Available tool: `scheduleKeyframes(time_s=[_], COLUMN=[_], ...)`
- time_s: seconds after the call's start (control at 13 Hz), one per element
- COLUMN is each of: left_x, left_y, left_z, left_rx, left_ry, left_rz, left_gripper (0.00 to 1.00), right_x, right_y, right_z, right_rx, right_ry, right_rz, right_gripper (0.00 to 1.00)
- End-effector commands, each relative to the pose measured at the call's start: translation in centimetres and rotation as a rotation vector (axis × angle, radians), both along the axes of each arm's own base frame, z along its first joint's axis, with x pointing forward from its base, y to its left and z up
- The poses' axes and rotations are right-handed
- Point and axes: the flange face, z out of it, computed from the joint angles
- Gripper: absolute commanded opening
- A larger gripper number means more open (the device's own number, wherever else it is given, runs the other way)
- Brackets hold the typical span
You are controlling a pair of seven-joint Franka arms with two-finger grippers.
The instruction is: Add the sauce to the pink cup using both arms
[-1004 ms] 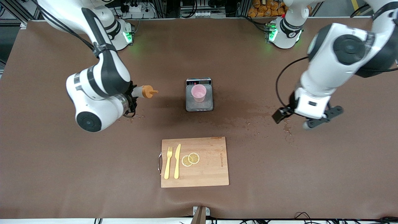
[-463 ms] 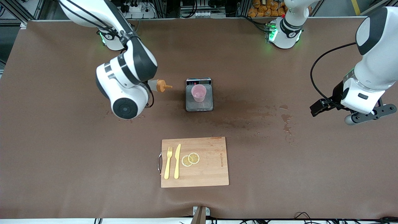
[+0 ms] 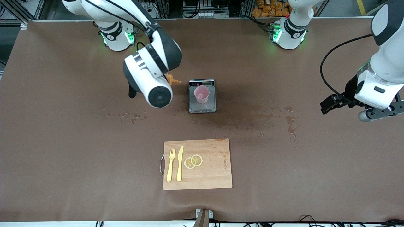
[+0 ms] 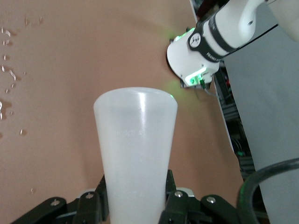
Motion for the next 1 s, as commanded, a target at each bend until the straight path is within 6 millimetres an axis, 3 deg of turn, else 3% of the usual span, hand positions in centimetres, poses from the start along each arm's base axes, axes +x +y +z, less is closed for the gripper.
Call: scheduleKeyframes(time_s=[0.0, 0.31, 0.46, 0.62, 0.77, 0.93], left_x=[-1.8, -3.3, -4.5, -4.4, -4.9, -5.1], left_y=[1.0, 3.9, 3.4, 4.6, 4.2, 3.9], left_z=[2.9, 3.9, 4.1, 4.0, 4.4, 4.6], left_rx=[0.047, -0.044, -0.039, -0.037, -0.035, -0.034], left_ry=[-0.004, 0.031, 0.034, 0.036, 0.038, 0.038], left_rz=[-0.049, -0.053, -0.061, -0.049, -0.055, -0.06], left_gripper=[1.0, 1.0, 1.0, 1.0, 1.0, 1.0], right_x=[-0.7, 0.2, 0.9, 1.4, 1.0, 0.8], right_y=[0.8, 1.4, 0.7, 0.2, 0.8, 1.0], right_z=[-0.6, -1.1, -1.0, -1.1, -2.7, -3.1], right_rx=[-0.088, -0.09, -0.091, -0.09, -0.125, -0.137], right_ry=[-0.01, -0.02, -0.019, -0.021, -0.015, -0.017], right_rz=[0.022, 0.022, 0.008, -0.003, 0.02, 0.035], right_gripper=[0.46, 0.43, 0.42, 0.39, 0.39, 0.34])
